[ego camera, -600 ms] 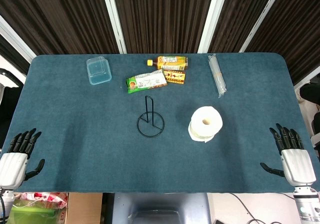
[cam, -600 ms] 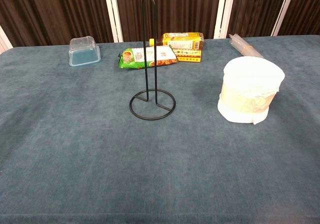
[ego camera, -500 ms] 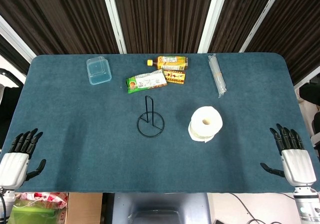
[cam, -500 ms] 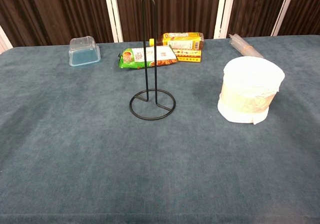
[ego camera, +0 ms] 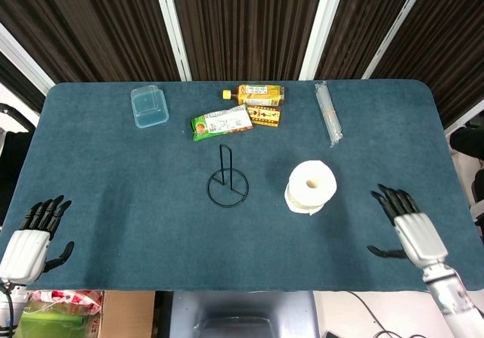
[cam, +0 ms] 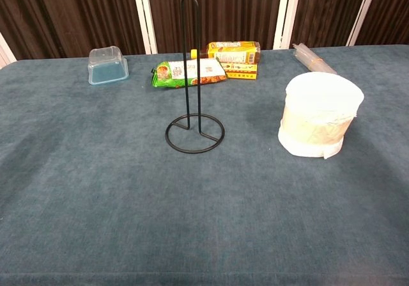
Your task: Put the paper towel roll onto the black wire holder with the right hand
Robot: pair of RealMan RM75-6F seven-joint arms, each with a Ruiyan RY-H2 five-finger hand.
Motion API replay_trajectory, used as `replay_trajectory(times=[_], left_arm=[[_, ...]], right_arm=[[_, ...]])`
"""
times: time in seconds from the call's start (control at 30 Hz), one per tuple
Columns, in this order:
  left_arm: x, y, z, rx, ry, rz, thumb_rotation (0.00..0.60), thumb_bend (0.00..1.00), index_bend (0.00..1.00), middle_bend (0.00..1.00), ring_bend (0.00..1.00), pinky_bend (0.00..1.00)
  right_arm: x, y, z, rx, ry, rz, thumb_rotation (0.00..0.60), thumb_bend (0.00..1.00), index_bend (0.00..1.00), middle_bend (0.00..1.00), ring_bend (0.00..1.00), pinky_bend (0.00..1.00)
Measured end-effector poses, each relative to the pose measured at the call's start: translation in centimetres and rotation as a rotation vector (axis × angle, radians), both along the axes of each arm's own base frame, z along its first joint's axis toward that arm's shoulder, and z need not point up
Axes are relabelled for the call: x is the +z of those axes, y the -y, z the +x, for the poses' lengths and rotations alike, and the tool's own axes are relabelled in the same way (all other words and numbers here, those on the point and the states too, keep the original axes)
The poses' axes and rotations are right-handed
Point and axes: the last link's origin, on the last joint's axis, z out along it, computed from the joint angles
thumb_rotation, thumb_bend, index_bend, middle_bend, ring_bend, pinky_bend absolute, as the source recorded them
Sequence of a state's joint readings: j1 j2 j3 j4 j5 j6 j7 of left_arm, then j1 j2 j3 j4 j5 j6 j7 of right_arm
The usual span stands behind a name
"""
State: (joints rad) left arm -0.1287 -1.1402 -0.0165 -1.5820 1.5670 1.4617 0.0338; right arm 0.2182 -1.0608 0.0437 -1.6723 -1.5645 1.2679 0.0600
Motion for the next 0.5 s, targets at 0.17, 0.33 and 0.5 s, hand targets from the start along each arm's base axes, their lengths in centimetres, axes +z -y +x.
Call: replay_trajectory(times=[0.17,0.33,0.5], left_arm=[[0.1,-0.2,0.0,0.017,0.002,0.002,0.6,0.39,0.0,0.0,0.0,0.07],[0.2,-0.5,-0.1,0.03,0.013,0.003,0.6,0.4,0.0,0.0,0.0,0.07],[0.2,-1.1,-0.3,0.034,0.017,0.001,0.6,0.4,0.0,0.0,0.0,0.07]], right_arm=[[-0.8,4.7,1.4,0.012,0.048,0.027,0.6,0.11,0.0,0.0,0.0,0.0],[-2.0,7.5,2.1,-0.016,0.084,0.062,0.6,0.11,0.0,0.0,0.0,0.0],[-3.2,9.0,2.2,-0.068,0.113,0.103,0.6,0.11,0.0,0.0,0.0,0.0]])
